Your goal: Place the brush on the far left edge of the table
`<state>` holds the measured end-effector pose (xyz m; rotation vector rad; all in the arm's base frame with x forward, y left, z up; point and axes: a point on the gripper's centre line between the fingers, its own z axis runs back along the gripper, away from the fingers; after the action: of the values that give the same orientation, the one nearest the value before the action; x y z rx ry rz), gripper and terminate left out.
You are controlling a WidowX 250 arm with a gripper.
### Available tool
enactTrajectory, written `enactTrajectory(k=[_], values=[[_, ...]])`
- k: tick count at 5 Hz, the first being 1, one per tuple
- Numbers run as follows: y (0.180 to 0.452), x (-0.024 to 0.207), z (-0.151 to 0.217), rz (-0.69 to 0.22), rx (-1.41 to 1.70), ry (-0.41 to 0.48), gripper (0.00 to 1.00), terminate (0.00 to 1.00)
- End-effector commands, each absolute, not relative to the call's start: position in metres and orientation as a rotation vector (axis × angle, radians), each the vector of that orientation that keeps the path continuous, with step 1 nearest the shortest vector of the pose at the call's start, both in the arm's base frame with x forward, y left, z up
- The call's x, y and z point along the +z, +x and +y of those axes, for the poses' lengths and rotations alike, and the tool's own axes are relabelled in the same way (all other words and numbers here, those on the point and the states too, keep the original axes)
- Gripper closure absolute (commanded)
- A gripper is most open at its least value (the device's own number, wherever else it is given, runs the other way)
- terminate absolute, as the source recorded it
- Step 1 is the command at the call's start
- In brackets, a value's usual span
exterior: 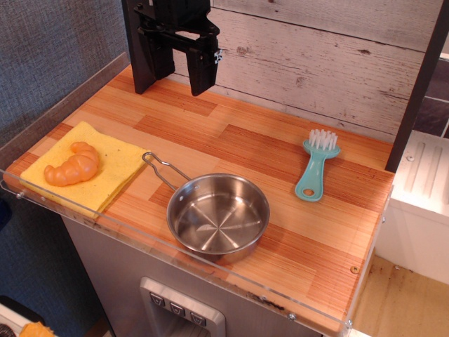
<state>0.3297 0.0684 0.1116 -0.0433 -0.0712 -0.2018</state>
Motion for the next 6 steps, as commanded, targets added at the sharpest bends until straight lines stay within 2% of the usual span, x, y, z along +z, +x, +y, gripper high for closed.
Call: enactTrajectory(k=[1,3,4,5,6], values=[[0.33,0.112,0.068,-0.071,-0.202,-0.043,0.0,0.0],[0.352,0.097,-0.027,-0.096,-0.284,-0.044,0.0,0.0],[0.353,0.091,-0.069,-0.095,-0.274,-0.077,0.0,0.0],[0.36,0.077,-0.083,-0.078,-0.196,-0.089,0.0,0.0],[0.365,0.062,-0.073,-0.061,-0.09,-0.048,0.0,0.0]])
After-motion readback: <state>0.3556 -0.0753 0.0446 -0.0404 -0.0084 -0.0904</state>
